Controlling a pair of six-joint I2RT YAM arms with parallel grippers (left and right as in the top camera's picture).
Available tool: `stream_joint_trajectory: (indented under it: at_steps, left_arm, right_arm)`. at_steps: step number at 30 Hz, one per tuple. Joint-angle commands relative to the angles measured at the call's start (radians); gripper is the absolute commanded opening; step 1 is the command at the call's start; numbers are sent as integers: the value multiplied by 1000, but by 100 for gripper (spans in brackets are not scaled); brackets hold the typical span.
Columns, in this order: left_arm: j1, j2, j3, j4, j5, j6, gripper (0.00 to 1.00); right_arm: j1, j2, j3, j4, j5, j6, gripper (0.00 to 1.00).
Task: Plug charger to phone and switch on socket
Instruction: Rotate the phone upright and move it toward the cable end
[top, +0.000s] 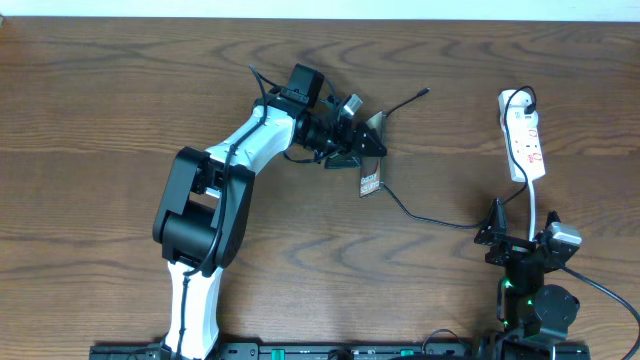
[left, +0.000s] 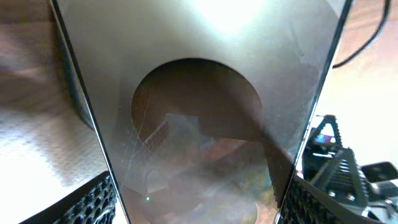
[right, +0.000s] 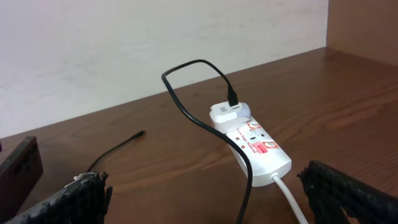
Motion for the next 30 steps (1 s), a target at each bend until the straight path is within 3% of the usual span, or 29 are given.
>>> stream_joint_trajectory:
  at_steps: [1, 4, 20, 30]
  left_arm:
    - [1, 5, 4, 11, 100, -31, 53]
    - [1, 5, 4, 50, 161, -71, 53]
    - [1, 5, 4, 371, 286, -519, 53]
    - [1, 5, 4, 544, 287, -728, 53]
  right_arm:
    - [3, -6, -1, -4, -6, -14, 99]
    - [3, -6, -1, -4, -6, -14, 99]
    - [3, -6, -1, -4, -6, -14, 99]
    - [3, -6, -1, -4, -6, -14, 99]
